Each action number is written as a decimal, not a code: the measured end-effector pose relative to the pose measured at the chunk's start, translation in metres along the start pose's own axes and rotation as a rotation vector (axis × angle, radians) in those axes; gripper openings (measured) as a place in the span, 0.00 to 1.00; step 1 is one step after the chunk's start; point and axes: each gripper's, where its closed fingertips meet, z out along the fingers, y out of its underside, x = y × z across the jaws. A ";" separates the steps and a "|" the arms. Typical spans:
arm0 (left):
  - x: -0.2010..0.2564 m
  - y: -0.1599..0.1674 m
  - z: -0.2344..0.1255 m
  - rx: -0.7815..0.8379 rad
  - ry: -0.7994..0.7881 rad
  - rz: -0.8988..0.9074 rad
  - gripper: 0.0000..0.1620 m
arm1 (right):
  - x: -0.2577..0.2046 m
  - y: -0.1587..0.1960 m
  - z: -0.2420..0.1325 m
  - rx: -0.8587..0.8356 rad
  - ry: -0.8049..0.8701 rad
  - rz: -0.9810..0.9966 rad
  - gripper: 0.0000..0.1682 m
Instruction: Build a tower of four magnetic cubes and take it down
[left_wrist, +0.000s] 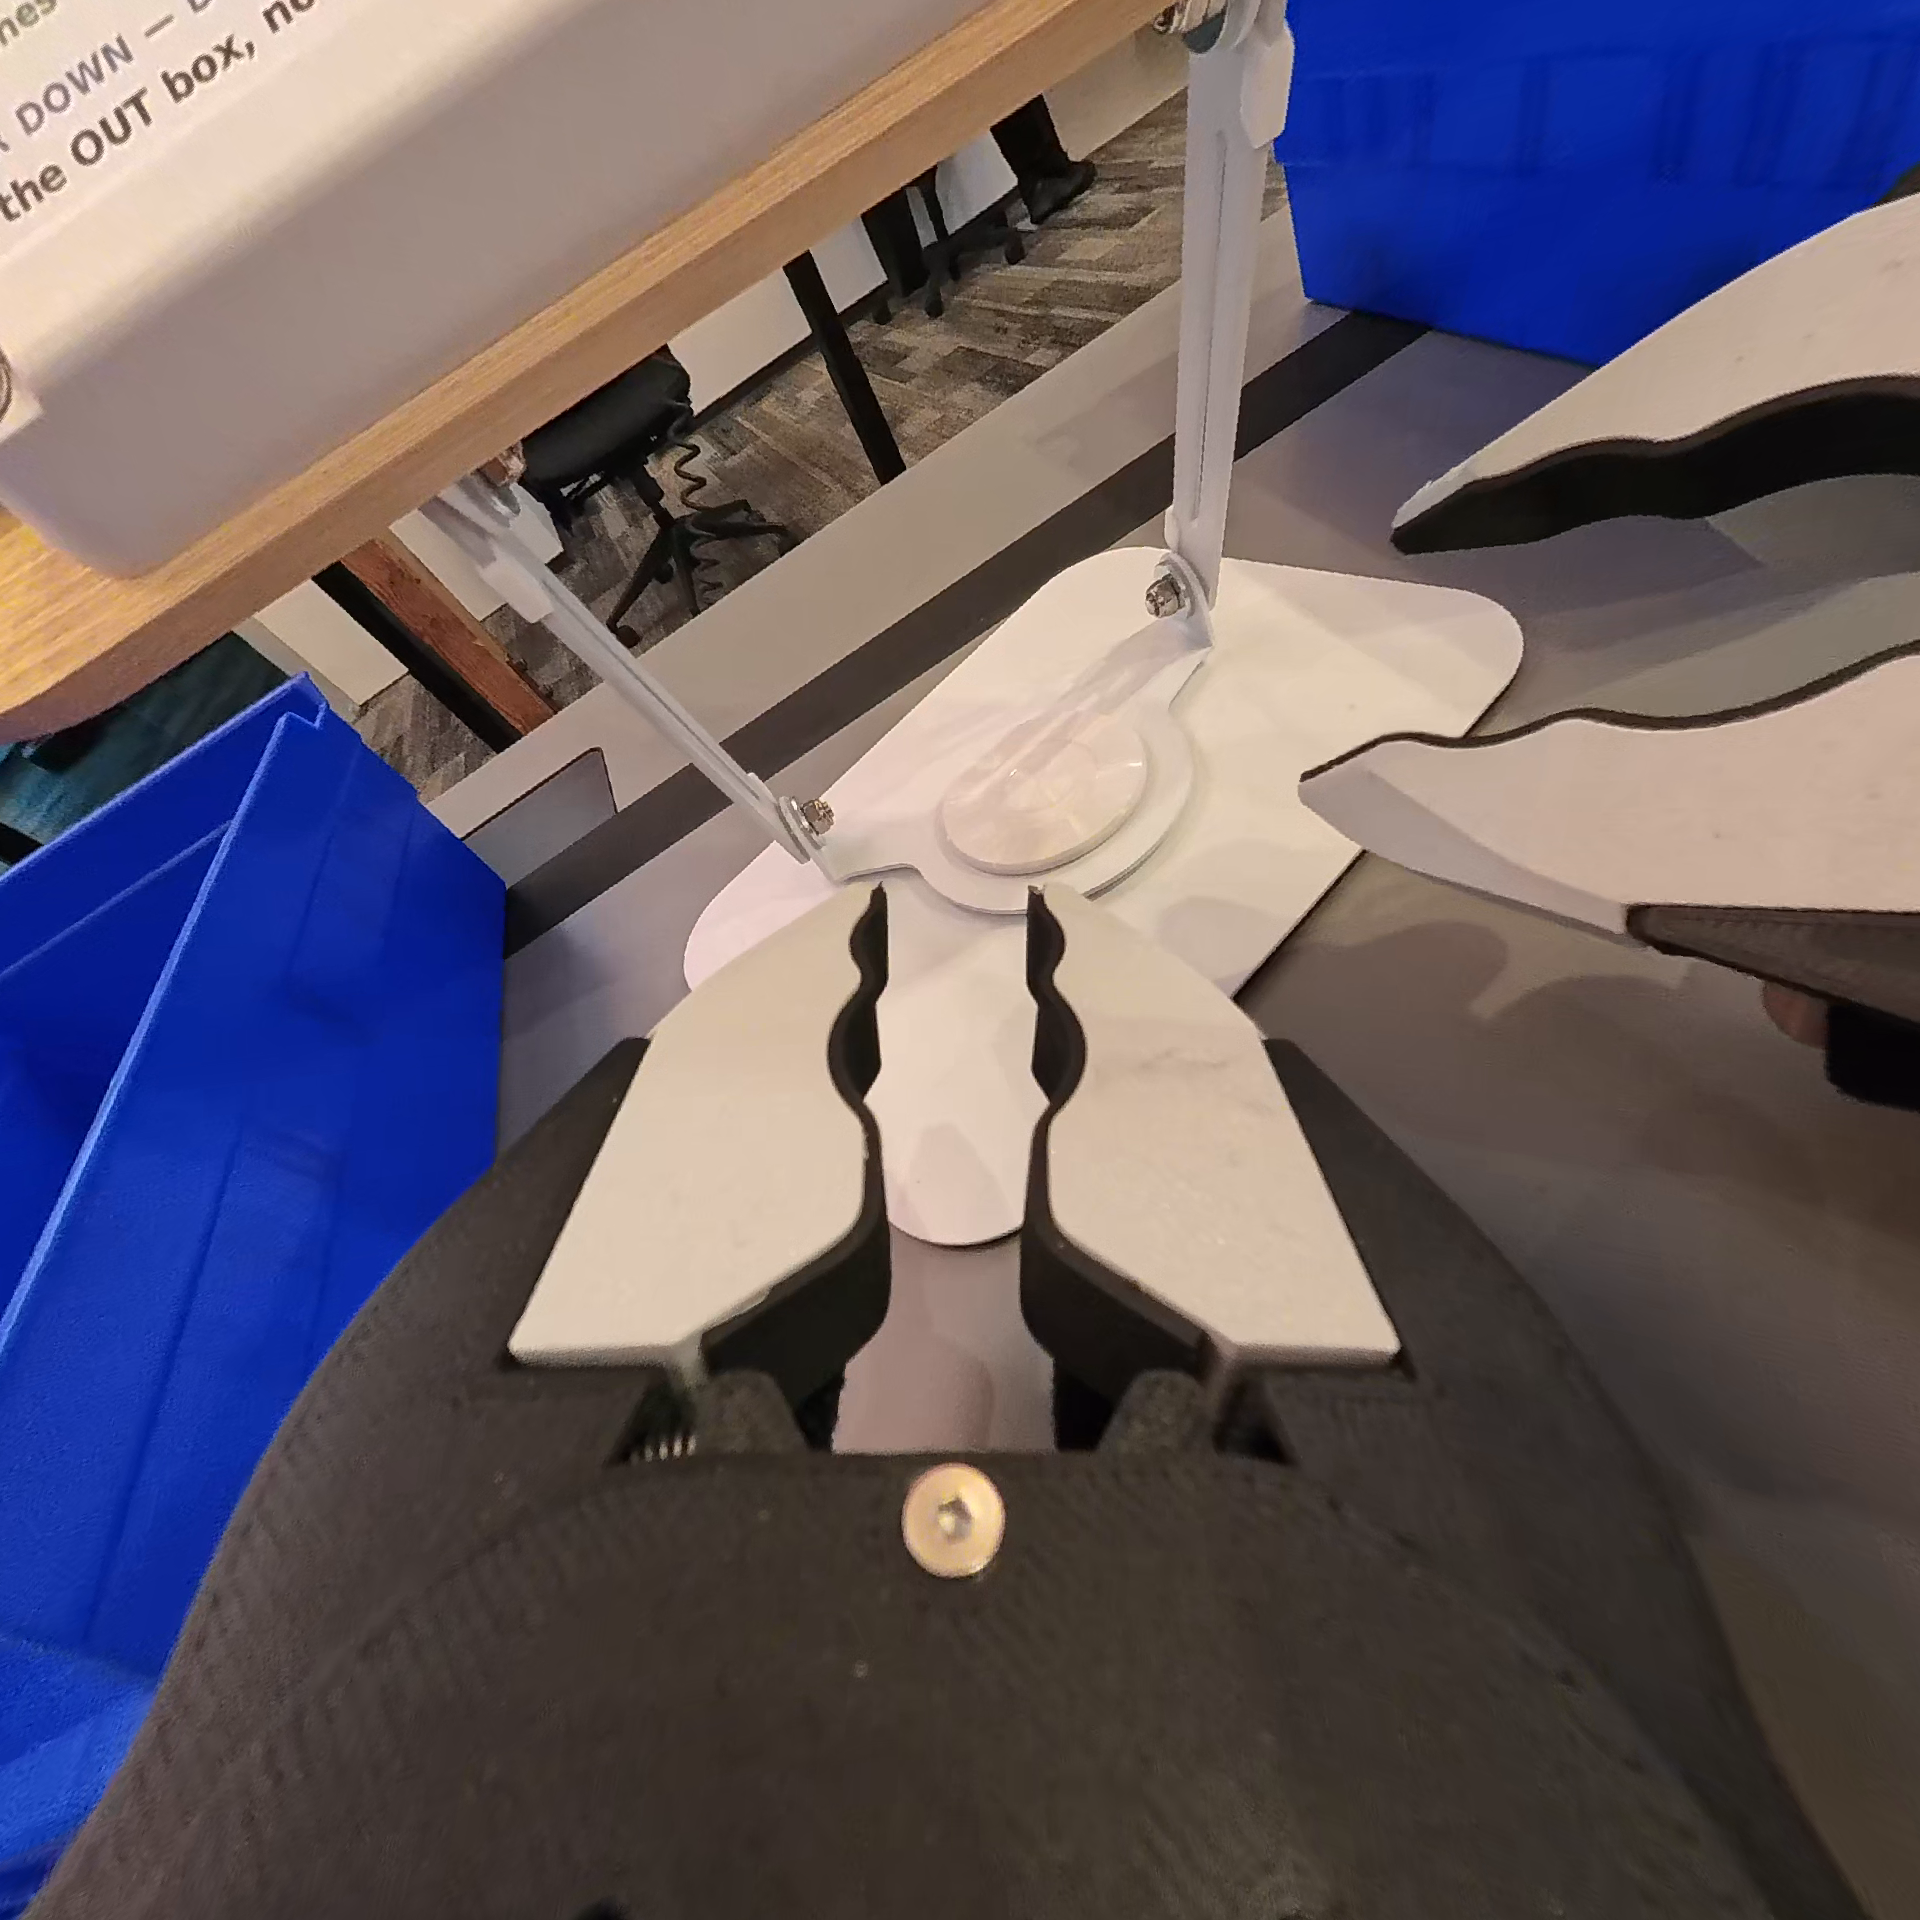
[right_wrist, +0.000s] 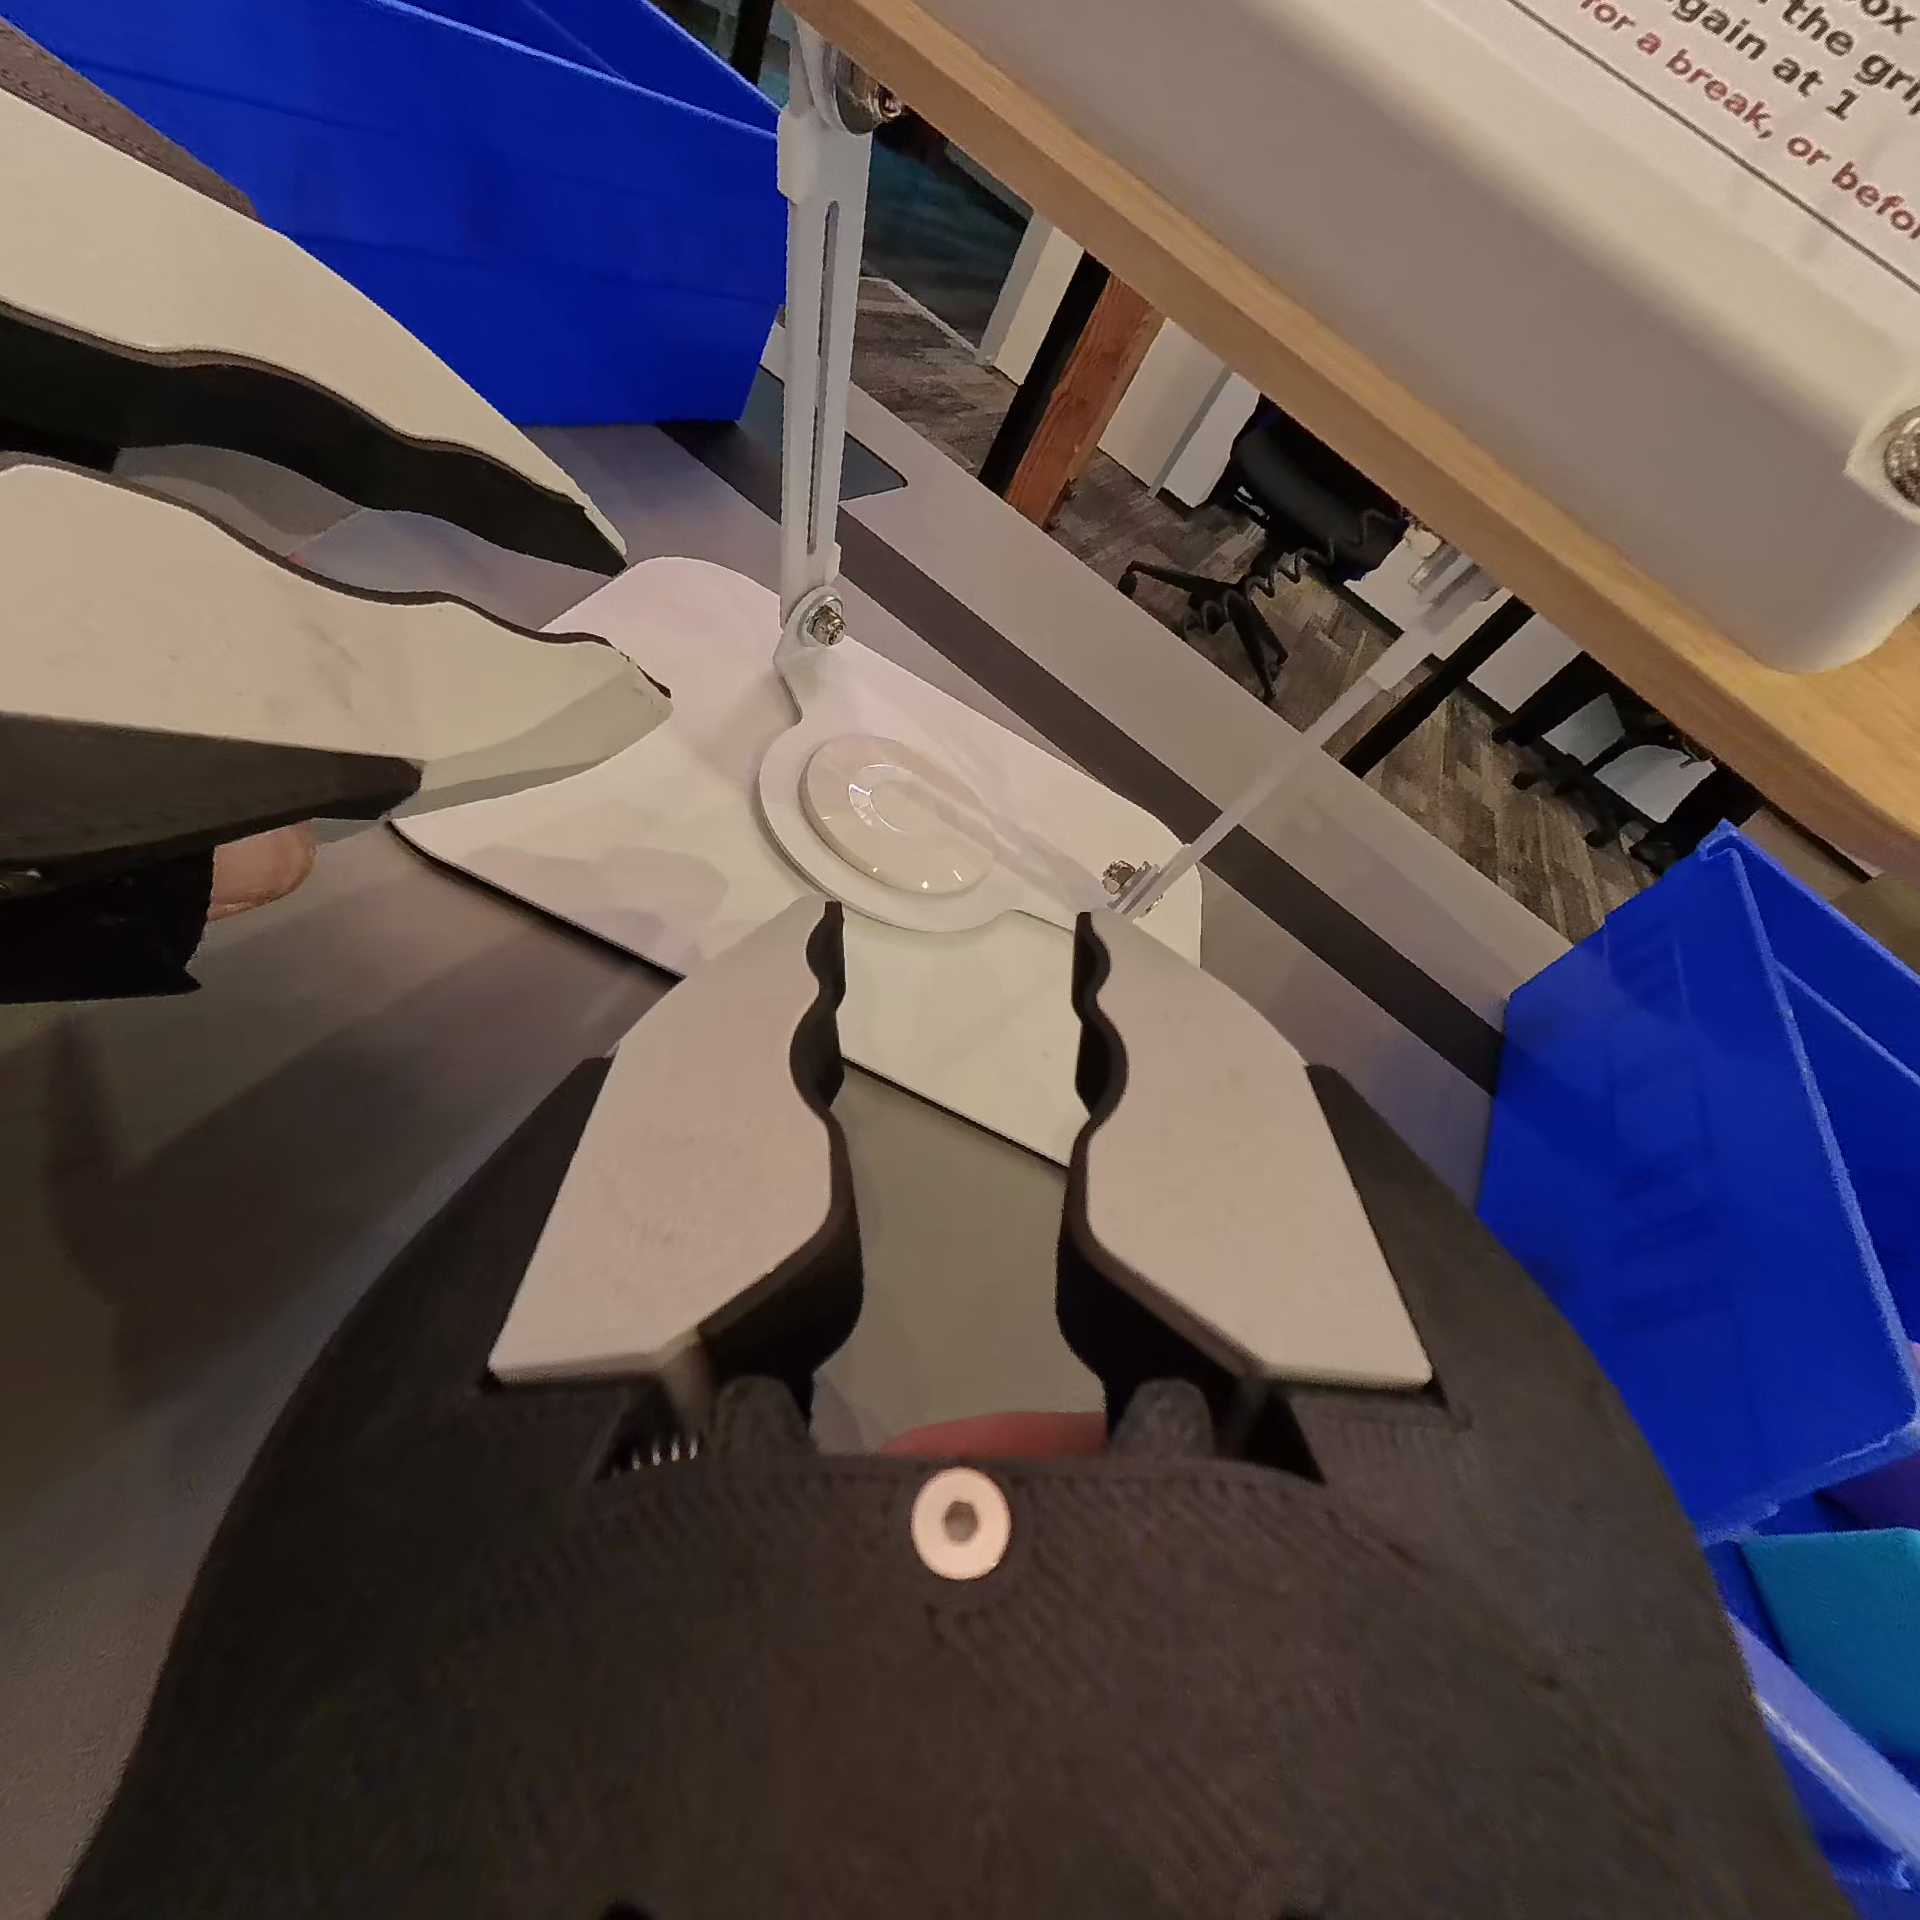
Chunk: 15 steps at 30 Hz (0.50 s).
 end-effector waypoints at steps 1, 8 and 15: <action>0.000 0.000 0.000 0.000 -0.001 0.000 0.15 | 0.000 0.000 0.000 0.000 0.001 -0.001 0.25; -0.001 0.000 0.000 0.000 -0.006 -0.005 0.16 | 0.000 0.000 0.001 0.003 0.002 -0.007 0.26; -0.003 0.000 0.000 0.003 -0.015 -0.005 0.17 | -0.001 -0.001 0.002 0.005 0.008 -0.022 0.26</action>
